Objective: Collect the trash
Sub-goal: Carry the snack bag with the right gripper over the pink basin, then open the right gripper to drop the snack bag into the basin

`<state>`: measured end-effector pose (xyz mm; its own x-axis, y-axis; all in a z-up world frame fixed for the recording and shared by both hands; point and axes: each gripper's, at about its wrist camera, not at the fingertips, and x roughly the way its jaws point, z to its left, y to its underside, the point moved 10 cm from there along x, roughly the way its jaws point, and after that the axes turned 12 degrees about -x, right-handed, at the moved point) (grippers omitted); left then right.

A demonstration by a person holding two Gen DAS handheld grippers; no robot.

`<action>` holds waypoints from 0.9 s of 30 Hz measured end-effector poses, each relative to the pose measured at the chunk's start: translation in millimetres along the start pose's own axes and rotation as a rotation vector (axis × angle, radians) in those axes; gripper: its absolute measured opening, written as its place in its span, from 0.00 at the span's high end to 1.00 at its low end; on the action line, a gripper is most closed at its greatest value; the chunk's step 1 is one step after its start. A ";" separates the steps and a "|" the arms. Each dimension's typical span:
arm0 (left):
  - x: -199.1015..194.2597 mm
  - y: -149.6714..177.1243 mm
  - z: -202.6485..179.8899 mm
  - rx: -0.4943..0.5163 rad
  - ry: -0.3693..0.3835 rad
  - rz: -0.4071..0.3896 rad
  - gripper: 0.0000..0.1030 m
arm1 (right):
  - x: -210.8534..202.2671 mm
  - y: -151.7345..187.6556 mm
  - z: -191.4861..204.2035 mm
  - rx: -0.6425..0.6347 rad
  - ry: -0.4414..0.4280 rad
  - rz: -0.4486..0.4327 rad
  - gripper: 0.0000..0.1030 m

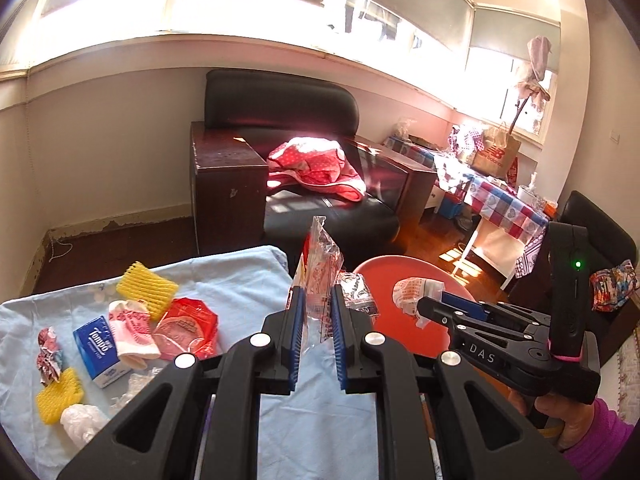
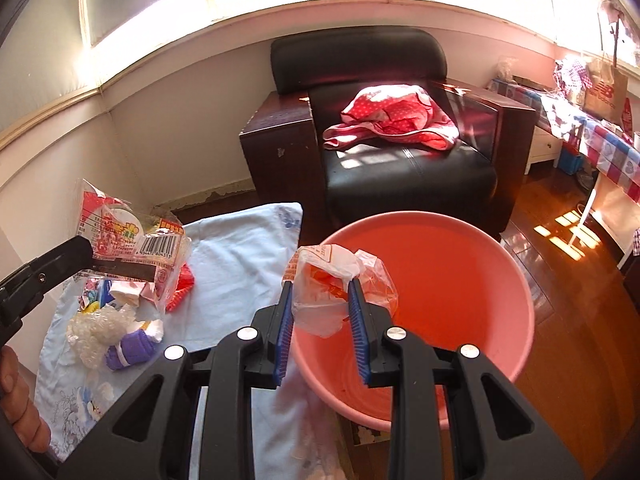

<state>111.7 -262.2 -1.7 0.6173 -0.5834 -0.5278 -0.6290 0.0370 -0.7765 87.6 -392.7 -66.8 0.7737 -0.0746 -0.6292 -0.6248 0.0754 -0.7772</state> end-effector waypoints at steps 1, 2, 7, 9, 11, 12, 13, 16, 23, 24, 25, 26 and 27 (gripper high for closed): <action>6.7 2.3 -9.2 0.010 0.014 0.012 0.88 | -0.7 3.5 -9.0 0.010 0.016 0.006 0.74; 13.4 5.0 -18.4 0.020 0.030 0.024 0.88 | -0.9 6.9 -17.7 0.019 0.031 0.014 0.74; 52.2 24.1 -54.6 0.059 0.077 0.102 0.88 | 2.9 25.6 -44.6 0.057 0.074 0.058 0.74; 68.4 33.4 -63.8 0.070 0.085 0.137 0.88 | 7.0 31.0 -50.6 0.069 0.081 0.072 0.74; 82.3 42.6 -70.7 0.080 0.086 0.167 0.87 | 10.2 36.0 -53.6 0.075 0.087 0.086 0.74; 88.4 47.5 -73.3 0.085 0.087 0.182 0.87 | 11.6 38.2 -55.4 0.075 0.093 0.092 0.74; 94.4 52.1 -75.1 0.088 0.087 0.196 0.87 | 13.8 40.6 -56.7 0.074 0.098 0.101 0.74; 106.6 63.4 -74.6 0.085 0.081 0.225 0.85 | 19.2 48.5 -58.4 0.077 0.097 0.130 0.73; 119.1 71.3 -61.4 0.045 0.055 0.253 0.78 | 29.0 61.3 -62.4 0.125 0.077 0.171 0.72; 118.8 70.5 -59.3 0.039 0.054 0.253 0.76 | 29.4 61.9 -63.0 0.128 0.077 0.173 0.72; 118.6 69.5 -57.6 0.032 0.053 0.251 0.73 | 30.0 62.2 -63.6 0.130 0.076 0.174 0.72; 117.8 67.8 -57.2 0.025 0.055 0.250 0.68 | 30.0 62.3 -63.5 0.131 0.077 0.174 0.71; 117.3 66.6 -56.5 0.019 0.057 0.248 0.67 | 30.4 62.4 -64.5 0.132 0.075 0.173 0.70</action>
<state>115.6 -374.1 -95.8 0.4170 -0.5993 -0.6833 -0.7487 0.1997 -0.6321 65.3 -454.4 -135.2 0.6427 -0.1229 -0.7562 -0.7246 0.2228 -0.6521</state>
